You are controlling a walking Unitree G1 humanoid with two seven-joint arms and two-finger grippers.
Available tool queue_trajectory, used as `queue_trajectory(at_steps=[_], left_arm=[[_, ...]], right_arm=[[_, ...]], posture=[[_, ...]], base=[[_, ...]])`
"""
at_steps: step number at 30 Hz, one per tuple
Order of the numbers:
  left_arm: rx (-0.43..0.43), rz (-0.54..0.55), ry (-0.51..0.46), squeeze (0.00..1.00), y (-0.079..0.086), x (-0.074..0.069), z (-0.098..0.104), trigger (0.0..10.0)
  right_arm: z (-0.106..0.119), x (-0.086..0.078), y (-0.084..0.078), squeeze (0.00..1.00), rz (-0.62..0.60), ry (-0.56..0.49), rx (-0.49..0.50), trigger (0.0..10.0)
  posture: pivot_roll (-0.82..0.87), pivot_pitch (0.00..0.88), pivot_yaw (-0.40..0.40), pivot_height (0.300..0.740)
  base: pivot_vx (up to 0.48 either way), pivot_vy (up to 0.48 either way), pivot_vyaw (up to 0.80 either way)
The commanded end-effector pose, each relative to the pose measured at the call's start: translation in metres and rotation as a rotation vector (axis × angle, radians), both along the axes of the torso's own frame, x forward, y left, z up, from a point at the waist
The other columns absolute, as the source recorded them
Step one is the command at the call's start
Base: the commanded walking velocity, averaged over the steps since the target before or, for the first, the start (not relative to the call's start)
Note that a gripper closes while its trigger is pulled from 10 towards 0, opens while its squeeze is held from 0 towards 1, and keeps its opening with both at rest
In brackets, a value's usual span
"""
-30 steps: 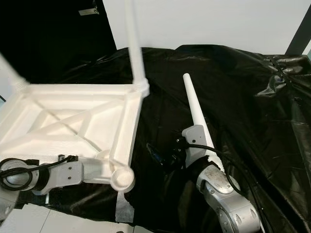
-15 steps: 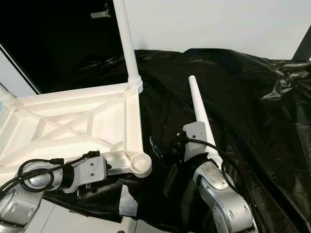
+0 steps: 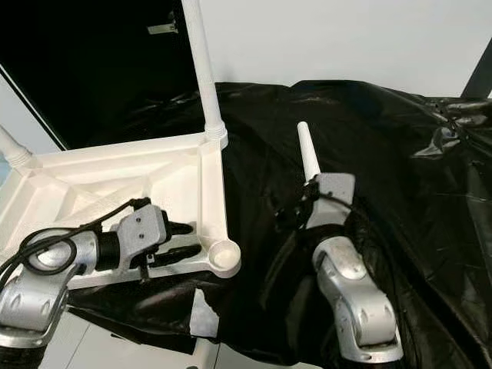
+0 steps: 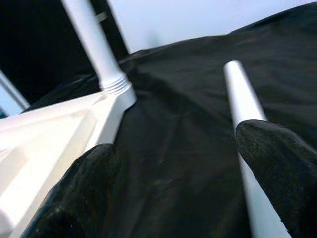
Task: Building children table
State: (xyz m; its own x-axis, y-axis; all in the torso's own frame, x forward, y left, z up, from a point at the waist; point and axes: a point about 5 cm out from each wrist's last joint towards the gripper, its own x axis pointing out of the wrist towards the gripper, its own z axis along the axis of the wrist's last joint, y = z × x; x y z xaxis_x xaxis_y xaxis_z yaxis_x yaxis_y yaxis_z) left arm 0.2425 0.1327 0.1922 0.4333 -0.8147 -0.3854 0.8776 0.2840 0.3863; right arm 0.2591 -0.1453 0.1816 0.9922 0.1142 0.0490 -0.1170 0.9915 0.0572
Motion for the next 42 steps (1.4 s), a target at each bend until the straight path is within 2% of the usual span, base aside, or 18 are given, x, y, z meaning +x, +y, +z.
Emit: queue_trajectory(at_steps=[1, 2, 3, 5, 6, 9, 12, 13, 14, 15, 16, 19, 24, 30, 33, 37, 42], left_arm=[[-0.118, 0.122, -0.080, 0.00, -0.008, 0.007, 0.008, 10.0], [-0.155, 0.138, -0.087, 0.00, -0.011, 0.008, 0.009, 10.0], [-0.186, 0.156, -0.075, 0.00, -0.014, 0.009, 0.008, 10.0], [-0.202, 0.165, -0.066, 0.00, -0.016, 0.009, 0.008, 10.0], [-0.223, 0.179, -0.067, 0.00, -0.018, 0.010, 0.008, 10.0], [-0.270, 0.188, -0.058, 0.00, -0.023, 0.012, 0.008, 10.0], [-0.359, 0.190, -0.039, 0.00, -0.031, 0.016, 0.006, 10.0], [-0.359, 0.190, -0.039, 0.00, -0.031, 0.016, 0.006, 10.0], [-0.387, 0.178, -0.064, 0.00, -0.034, 0.016, 0.009, 10.0], [-0.387, 0.178, -0.064, 0.00, -0.034, 0.016, 0.009, 10.0], [-0.442, 0.155, -0.070, 0.00, -0.042, 0.017, 0.012, 10.0], [-0.460, 0.142, -0.075, 0.00, -0.045, 0.017, 0.014, 10.0], [-0.468, 0.099, -0.058, 0.00, -0.055, 0.018, 0.015, 10.0], [-0.480, 0.103, -0.061, 0.00, -0.060, 0.021, 0.017, 10.0], [-0.493, 0.104, -0.072, 0.00, -0.064, 0.023, 0.019, 10.0], [-0.503, 0.128, -0.108, 0.00, -0.066, 0.025, 0.022, 10.0], [-0.509, 0.144, -0.137, 0.00, -0.067, 0.026, 0.025, 10.0]], right_arm=[[-0.002, 0.006, -0.007, 0.00, -0.067, 0.041, -0.004, 10.0], [-0.002, 0.007, -0.010, 0.00, -0.091, 0.049, -0.010, 10.0], [-0.002, 0.008, -0.013, 0.16, -0.110, 0.067, -0.007, 10.0], [-0.003, 0.009, -0.015, 0.16, -0.120, 0.078, -0.005, 10.0], [-0.003, 0.010, -0.019, 1.00, -0.140, 0.091, -0.004, 10.0], [-0.002, 0.011, -0.025, 1.00, -0.165, 0.109, -0.002, 10.0], [-0.003, 0.016, -0.033, 1.00, -0.184, 0.170, 0.015, 10.0], [-0.003, 0.016, -0.033, 1.00, -0.184, 0.170, 0.015, 10.0], [-0.005, 0.017, -0.035, 0.10, -0.190, 0.202, 0.023, 10.0], [-0.005, 0.017, -0.035, 0.10, -0.190, 0.202, 0.023, 10.0], [-0.008, 0.020, -0.038, 0.00, -0.195, 0.261, 0.041, 10.0], [-0.009, 0.021, -0.040, 0.00, -0.195, 0.281, 0.048, 10.0], [-0.022, 0.028, -0.049, 0.00, -0.180, 0.391, 0.080, 10.0], [-0.024, 0.037, -0.056, 0.00, -0.159, 0.451, 0.087, 10.0], [-0.029, 0.042, -0.061, 0.00, -0.145, 0.540, 0.103, 10.0], [-0.034, 0.045, -0.062, 0.00, -0.130, 0.597, 0.103, 10.0], [-0.047, 0.047, -0.061, 0.00, -0.119, 0.694, 0.162, 10.0]], posture=[[0.01, 0.009, 0.060, 0.740], [0.01, 0.009, 0.060, 0.740], [0.01, 0.008, 0.055, 0.740], [0.01, 0.008, 0.053, 0.740], [0.01, 0.010, 0.044, 0.740], [0.00, 0.010, 0.039, 0.740], [0.00, 0.008, 0.031, 0.740], [0.00, 0.008, 0.031, 0.740], [0.00, 0.006, 0.024, 0.740], [0.00, 0.006, 0.024, 0.740], [-0.01, 0.005, 0.017, 0.740], [-0.01, 0.005, 0.016, 0.740], [-0.01, 0.006, -0.004, 0.740], [0.00, 0.007, -0.027, 0.740], [0.01, 0.005, -0.049, 0.740], [0.03, 0.004, -0.071, 0.740], [0.04, 0.014, -0.086, 0.740]], base=[[0.000, 0.000, 0.00], [0.000, 0.000, 0.00], [0.000, 0.000, 0.00], [0.000, 0.000, 0.00], [0.000, 0.000, 0.00], [0.000, 0.000, 0.00], [0.000, 0.000, 0.00], [0.000, 0.000, 0.00], [0.000, 0.000, 0.00], [0.000, 0.000, 0.00], [0.000, 0.000, 0.00], [0.000, 0.000, 0.00], [0.000, 0.000, 0.00], [0.000, 0.000, 0.00], [0.000, 0.000, 0.00], [0.000, 0.000, 0.00], [0.000, 0.000, 0.00]])
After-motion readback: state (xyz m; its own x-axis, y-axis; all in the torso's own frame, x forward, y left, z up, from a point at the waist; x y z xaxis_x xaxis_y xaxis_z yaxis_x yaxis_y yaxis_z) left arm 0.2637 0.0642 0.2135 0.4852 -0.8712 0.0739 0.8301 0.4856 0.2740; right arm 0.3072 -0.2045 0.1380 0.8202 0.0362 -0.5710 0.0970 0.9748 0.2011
